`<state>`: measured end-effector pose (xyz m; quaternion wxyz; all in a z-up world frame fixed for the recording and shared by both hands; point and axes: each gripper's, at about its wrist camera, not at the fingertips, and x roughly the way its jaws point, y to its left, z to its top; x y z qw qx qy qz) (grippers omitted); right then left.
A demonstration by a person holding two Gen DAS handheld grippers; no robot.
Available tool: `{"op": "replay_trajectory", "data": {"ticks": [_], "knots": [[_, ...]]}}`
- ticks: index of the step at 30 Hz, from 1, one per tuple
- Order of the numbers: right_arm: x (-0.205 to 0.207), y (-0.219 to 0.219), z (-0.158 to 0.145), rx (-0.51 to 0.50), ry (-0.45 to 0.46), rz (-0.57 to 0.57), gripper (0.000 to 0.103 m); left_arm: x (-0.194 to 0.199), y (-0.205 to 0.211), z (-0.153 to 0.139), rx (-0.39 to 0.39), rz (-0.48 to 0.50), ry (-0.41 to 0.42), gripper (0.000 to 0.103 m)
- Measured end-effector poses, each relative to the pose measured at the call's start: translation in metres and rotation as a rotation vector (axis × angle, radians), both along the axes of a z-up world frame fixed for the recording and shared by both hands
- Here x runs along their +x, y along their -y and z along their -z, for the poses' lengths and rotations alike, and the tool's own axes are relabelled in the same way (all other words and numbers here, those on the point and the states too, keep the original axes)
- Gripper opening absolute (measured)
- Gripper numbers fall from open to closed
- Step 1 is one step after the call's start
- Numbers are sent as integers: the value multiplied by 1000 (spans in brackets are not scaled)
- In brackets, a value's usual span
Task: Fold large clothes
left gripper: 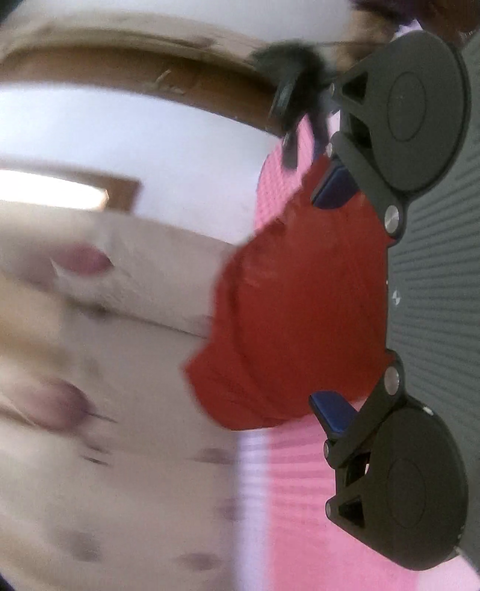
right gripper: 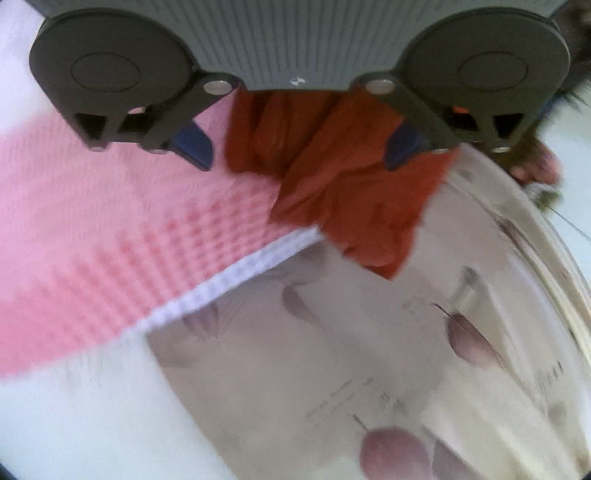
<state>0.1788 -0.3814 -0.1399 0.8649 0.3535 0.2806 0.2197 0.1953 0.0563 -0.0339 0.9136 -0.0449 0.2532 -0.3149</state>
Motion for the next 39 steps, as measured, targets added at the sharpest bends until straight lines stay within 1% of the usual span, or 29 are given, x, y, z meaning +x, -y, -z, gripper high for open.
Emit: {"op": "replay_trajectory", "data": {"ticks": [1, 2, 4, 7, 9, 12, 14, 17, 18, 20, 21, 23, 24, 25, 28, 29, 32, 35, 39], "knots": [[-9, -1, 2, 25, -2, -25, 103, 14, -8, 7, -37, -6, -60, 103], [-16, -5, 4, 23, -4, -46, 103, 28, -16, 14, -76, -8, -124, 103], [-21, -12, 9, 10, -33, -83, 103, 51, -25, 30, -151, 27, -228, 103], [-22, -17, 22, 80, -66, -139, 103, 73, -29, 49, -191, 88, -311, 103], [-18, -17, 27, 122, -73, -154, 103, 88, -30, 63, -191, 136, -372, 103], [-2, -19, 40, 206, -106, -194, 103, 103, -35, 78, -241, 172, -409, 103], [6, -24, 47, 209, -107, -217, 103, 110, -33, 84, -257, 188, -419, 103], [17, -28, 49, 255, -96, -233, 103, 116, -28, 93, -287, 200, -435, 103], [18, -31, 49, 256, -92, -239, 103, 116, -27, 94, -295, 199, -439, 103], [23, -37, 49, 249, -81, -250, 103, 113, -25, 95, -284, 189, -431, 103], [23, -42, 47, 219, -70, -256, 103, 110, -25, 94, -275, 177, -421, 103], [22, -52, 44, 163, -47, -270, 103, 97, -22, 88, -246, 141, -376, 95], [21, -55, 42, 147, -38, -268, 101, 89, -20, 84, -226, 127, -342, 92], [17, -58, 39, 132, -18, -264, 98, 80, -19, 80, -208, 109, -302, 87], [7, -68, 28, 110, 39, -256, 75, 59, -19, 72, -196, 56, -235, 83], [6, -74, 25, 116, 52, -263, 70, 54, -21, 71, -195, 45, -227, 82], [7, -92, 12, 50, 86, -268, 68, 46, -30, 64, -189, 19, -213, 80], [10, -110, 4, 49, 103, -288, 64, 42, -52, 54, -197, -16, -199, 80], [19, -141, -9, 73, 130, -323, 64, 38, -87, 29, -193, -78, -155, 80]]}}
